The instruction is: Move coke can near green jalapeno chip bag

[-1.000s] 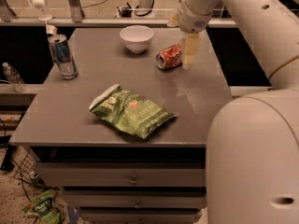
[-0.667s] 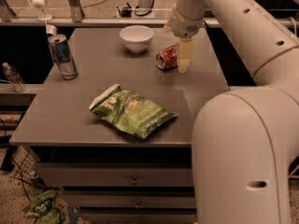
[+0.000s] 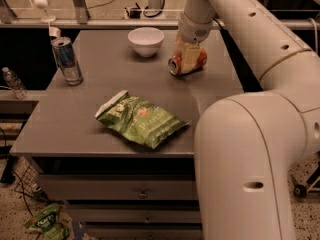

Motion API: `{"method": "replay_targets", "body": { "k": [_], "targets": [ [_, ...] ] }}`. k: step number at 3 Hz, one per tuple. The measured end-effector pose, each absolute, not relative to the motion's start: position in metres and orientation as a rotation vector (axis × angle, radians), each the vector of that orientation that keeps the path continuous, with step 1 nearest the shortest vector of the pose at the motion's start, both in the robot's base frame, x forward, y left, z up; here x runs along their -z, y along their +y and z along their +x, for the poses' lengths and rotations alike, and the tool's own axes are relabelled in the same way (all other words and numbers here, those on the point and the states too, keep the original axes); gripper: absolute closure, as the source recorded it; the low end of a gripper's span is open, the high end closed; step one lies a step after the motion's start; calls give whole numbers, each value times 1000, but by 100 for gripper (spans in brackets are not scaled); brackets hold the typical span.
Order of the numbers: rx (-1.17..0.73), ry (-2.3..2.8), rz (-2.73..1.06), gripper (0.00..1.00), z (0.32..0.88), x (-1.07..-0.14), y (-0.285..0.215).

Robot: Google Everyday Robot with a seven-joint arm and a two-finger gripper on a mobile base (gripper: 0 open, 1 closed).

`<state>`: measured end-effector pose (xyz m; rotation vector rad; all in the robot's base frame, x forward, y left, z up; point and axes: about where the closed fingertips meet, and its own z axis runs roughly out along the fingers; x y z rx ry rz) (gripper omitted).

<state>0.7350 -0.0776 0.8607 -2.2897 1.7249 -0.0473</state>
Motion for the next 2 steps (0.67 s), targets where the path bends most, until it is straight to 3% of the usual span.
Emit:
{"method": "replay_targets", "body": {
  "k": [1,2],
  "targets": [
    [11,1729,-2287,85,724,-864,-82],
    [7,1701,-2257,100,703,-894,-88]
  ]
}}
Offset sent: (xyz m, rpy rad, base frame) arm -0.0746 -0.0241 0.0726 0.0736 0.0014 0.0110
